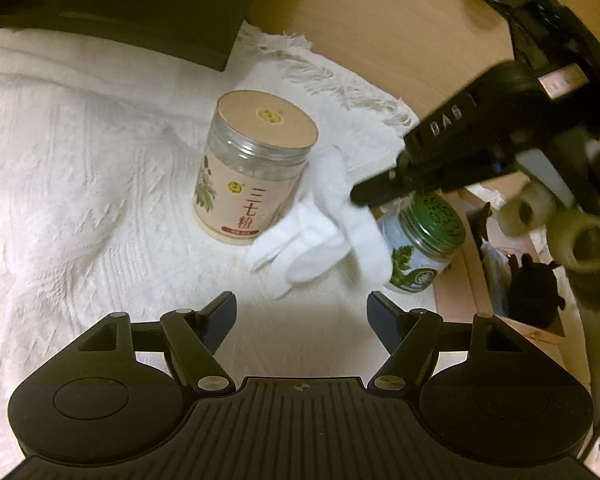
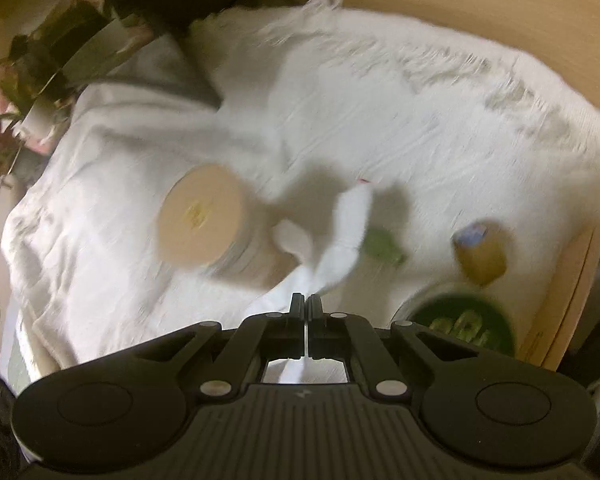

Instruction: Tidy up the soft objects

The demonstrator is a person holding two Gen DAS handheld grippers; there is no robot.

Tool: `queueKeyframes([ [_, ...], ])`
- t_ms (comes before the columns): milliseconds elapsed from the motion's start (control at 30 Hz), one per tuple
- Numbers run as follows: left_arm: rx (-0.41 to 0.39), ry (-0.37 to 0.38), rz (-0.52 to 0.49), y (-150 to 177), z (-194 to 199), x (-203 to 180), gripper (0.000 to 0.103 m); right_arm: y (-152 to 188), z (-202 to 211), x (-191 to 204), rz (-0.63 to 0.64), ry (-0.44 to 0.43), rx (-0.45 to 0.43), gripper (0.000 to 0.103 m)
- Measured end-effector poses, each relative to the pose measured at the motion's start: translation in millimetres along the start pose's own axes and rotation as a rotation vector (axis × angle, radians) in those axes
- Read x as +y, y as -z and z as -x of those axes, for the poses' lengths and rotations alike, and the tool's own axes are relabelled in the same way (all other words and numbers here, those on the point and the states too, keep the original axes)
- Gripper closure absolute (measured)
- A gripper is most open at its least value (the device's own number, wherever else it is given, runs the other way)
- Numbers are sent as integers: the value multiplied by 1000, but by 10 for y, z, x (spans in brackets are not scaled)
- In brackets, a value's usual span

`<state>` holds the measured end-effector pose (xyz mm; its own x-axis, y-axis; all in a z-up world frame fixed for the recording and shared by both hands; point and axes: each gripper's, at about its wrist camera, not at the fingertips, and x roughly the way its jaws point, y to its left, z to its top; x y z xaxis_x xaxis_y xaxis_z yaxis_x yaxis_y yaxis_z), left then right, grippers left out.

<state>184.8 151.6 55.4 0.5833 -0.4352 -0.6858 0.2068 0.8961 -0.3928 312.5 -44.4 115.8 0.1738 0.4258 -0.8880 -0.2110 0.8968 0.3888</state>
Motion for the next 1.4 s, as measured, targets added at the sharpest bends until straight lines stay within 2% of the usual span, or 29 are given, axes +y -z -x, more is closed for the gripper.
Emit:
queueKeyframes([
  [133,-4,-15,7,6,89,51,26,223,-80,75,10,-8,8,100],
  [200,-14,-26,13,9,151,94,26,308,-28,97,17,8,-16,93],
  [233,-22,-31,15,7,182,114,26,364,37,131,29,8,-34,80],
  [267,-29,-34,16,2,203,131,26,411,97,146,38,6,-57,62],
  [333,-39,-37,18,-25,217,153,26,543,324,167,56,24,-125,45],
  [367,-44,-35,20,-43,208,151,26,636,430,184,76,40,-160,42],
  [533,-70,2,16,-158,-15,68,26,1120,675,152,121,103,-232,41],
  [600,-69,-10,-63,-186,-173,-64,26,1318,682,114,135,132,-245,41],
  [700,-44,-85,-203,-203,-467,-262,26,1642,605,26,131,173,-242,40],
  [767,3,-87,-204,-204,-644,-291,26,1848,544,-59,117,200,-232,40],
  [867,52,-46,-184,-181,-817,-374,26,2099,475,-195,95,233,-225,40],
  [967,62,-48,-261,-117,-932,-572,24,2269,410,-273,85,253,-211,39],
  [1033,59,-97,-334,-79,-1010,-678,24,2372,375,-290,86,265,-205,37],
  [1100,47,-132,-378,-69,-1045,-701,24,2446,356,-276,91,262,-204,36],
  [1200,37,-168,-387,-106,-1063,-629,25,2545,332,-233,81,218,-221,33],
  [1267,41,-166,-388,-136,-1072,-579,25,2567,289,-217,48,172,-227,29],
  [1400,63,-146,-349,-188,-1046,-539,24,2521,127,-131,-24,126,-207,28],
])
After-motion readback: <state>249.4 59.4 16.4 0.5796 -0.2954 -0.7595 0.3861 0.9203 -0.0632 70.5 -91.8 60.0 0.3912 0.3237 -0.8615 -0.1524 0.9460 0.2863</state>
